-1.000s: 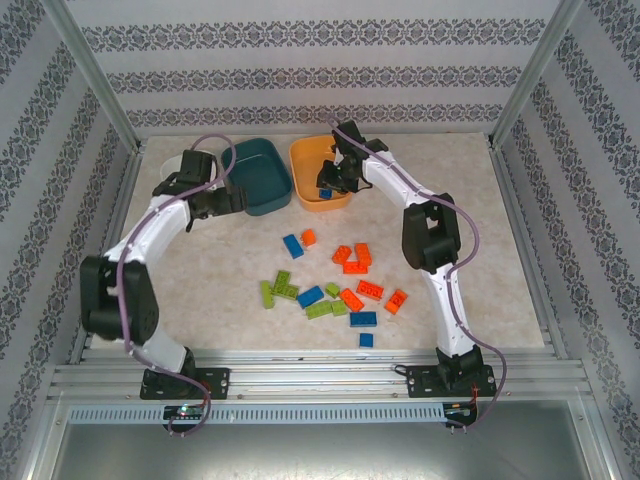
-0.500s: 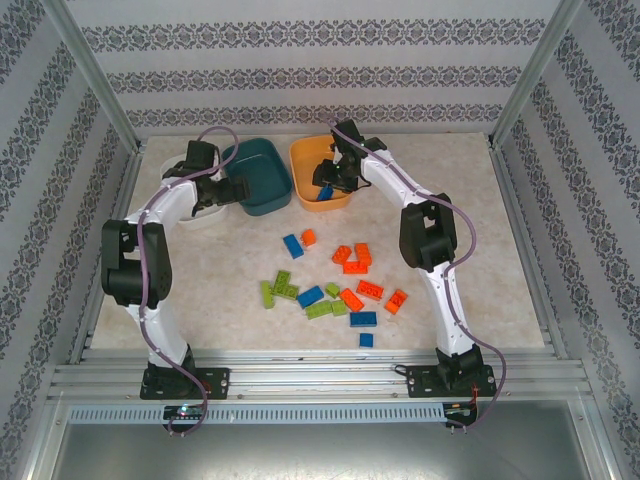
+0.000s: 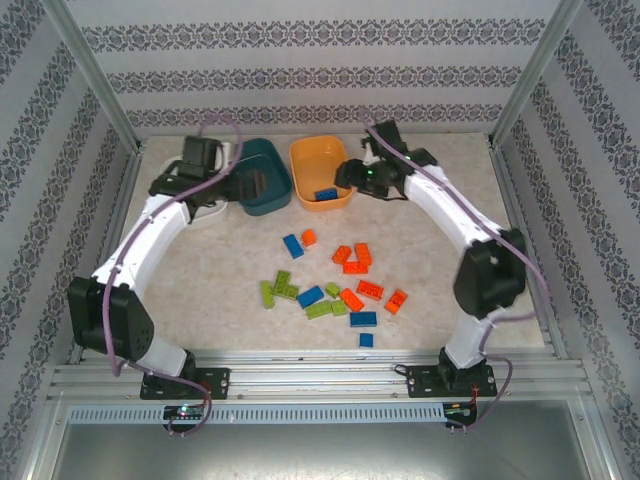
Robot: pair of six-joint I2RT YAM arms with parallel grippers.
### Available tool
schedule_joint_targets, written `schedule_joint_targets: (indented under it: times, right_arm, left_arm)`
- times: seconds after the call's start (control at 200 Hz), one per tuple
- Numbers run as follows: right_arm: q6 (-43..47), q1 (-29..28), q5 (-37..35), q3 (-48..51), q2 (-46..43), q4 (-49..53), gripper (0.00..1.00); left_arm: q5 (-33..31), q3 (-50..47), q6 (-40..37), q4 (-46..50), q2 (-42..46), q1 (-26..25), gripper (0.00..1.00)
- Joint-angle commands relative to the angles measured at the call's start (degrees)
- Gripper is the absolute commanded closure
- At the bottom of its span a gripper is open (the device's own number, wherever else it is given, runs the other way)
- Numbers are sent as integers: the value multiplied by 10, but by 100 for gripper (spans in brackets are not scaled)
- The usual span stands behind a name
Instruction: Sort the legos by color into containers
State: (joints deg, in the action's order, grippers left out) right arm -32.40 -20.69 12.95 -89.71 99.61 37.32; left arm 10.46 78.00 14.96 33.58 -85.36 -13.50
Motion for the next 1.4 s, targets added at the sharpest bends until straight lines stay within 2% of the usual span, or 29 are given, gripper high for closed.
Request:
schedule_joint_targets:
  times: [0.0,0.05,0.14,0.26,0.415,0.615,0.744,1.014,1.169,1.394]
  right_arm:
    - [-16,38,-6,123,-84,-6,35]
    - [-15,55,4,175,-128,0,35]
    - [-19,73,-27,257,-199,45,34]
    - [-51,98,-34,353,-296,72,31]
    - [-82,132,-1,440,-389,79,30]
    - [-96,109,-32,508,-396,109,34]
    - [-102,107,-17,542,-404,90,34]
    - [-120,79,-13,561,-400,65,34]
    - [-123,75,-10,558,-402,56,34]
    - [-123,73,-14,561,-402,52,34]
  left_arm:
    - [-26,-24,-29,82,17,-91,1]
    - [-31,-34,-19,84,22,-130,2]
    - [-23,-46,5,71,22,-194,4]
    - [-36,-32,9,57,-16,-276,4]
    - [-39,3,13,48,-95,-328,5]
    - [-27,0,27,7,-140,-343,5]
    - [-25,20,29,0,-172,-358,7]
    - [-84,108,3,48,-259,-361,13]
    - [-112,165,-6,85,-310,-352,17]
    - [-72,188,3,88,-350,-316,23]
